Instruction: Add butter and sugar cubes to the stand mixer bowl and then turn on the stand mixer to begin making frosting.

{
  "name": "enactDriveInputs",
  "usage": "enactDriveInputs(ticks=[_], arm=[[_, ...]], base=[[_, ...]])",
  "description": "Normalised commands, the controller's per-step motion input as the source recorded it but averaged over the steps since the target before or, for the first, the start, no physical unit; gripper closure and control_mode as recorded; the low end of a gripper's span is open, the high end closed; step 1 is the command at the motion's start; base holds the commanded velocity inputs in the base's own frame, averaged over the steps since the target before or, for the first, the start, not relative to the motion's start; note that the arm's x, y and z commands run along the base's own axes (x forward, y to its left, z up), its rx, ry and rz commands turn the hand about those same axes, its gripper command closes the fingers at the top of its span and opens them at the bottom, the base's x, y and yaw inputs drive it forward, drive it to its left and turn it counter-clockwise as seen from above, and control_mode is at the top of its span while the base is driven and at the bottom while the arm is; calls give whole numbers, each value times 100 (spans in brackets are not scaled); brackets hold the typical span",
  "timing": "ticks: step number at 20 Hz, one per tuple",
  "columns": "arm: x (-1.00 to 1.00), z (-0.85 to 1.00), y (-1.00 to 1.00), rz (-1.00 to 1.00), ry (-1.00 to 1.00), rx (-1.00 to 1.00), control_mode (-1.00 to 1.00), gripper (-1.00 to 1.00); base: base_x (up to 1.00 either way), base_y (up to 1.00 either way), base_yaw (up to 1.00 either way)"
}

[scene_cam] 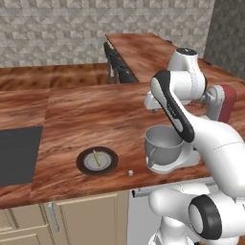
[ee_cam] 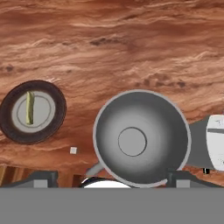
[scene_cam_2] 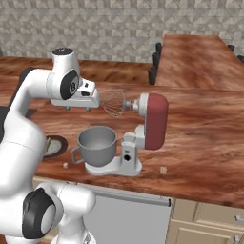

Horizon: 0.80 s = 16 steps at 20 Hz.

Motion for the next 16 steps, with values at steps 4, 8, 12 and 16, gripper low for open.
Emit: enactDriveInputs(ticks=[4, 8, 12, 16], arm=[[0, 0, 0, 0, 0, 0, 100, -100], [0, 0, 0, 0, 0, 0, 100, -100], [0, 0, 0, 0, 0, 0, 100, -100], [0, 0, 0, 0, 0, 0, 100, -100]], base=[[-33, -47, 0], [-49, -46, 0], [-29, -39, 0], [0, -30, 0]])
